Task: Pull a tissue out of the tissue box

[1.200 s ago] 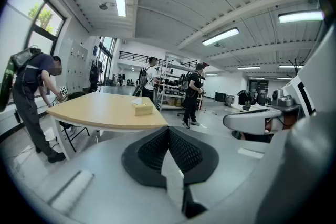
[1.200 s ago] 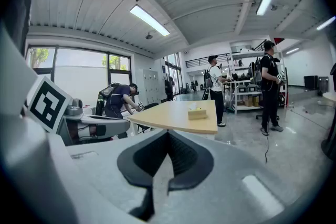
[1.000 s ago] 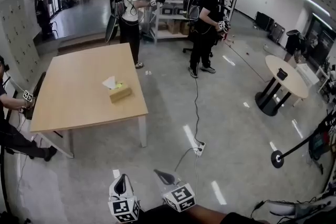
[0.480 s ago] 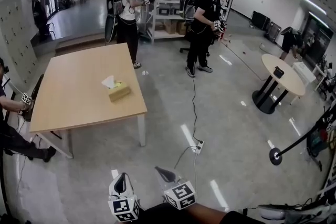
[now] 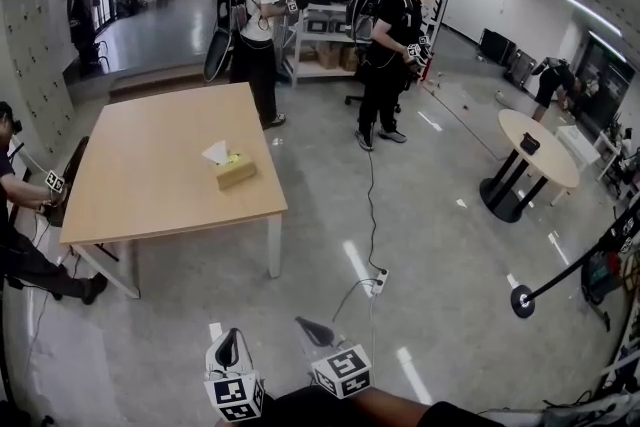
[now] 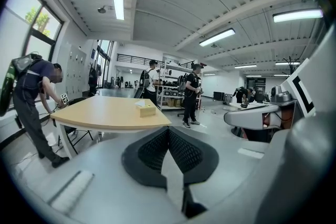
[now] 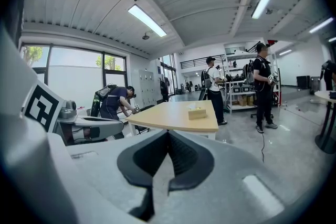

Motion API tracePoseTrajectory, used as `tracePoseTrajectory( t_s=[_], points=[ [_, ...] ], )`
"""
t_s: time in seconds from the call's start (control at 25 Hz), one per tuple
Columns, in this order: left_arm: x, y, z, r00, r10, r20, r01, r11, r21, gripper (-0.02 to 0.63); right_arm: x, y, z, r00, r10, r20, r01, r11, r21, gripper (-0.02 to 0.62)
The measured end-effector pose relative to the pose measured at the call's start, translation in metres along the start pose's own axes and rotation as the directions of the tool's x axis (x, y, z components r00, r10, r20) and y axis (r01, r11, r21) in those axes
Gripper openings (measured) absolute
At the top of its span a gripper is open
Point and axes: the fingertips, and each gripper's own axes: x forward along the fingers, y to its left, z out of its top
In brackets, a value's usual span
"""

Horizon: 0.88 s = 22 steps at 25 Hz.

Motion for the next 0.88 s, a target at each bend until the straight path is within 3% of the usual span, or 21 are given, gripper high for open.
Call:
tracePoseTrajectory(
  t_s=[0.44, 0.88],
  points=[
    [-0.026, 0.041, 0.002, 0.998, -0.003, 0.059, 0.005, 1.000, -0.028, 0.017, 0.011, 0.051, 0.005, 1.000, -0.018, 0.022, 0.019, 0.999, -0.045, -0.009],
    [-0.035, 0.069, -0.006, 0.998, 0.032, 0.060, -0.028, 0.997, -0.072, 0.018, 0.026, 0.075, 0.000, 1.000, 0.002, -0.015, -0.003, 0.998, -0.068, -0.009]
  ],
)
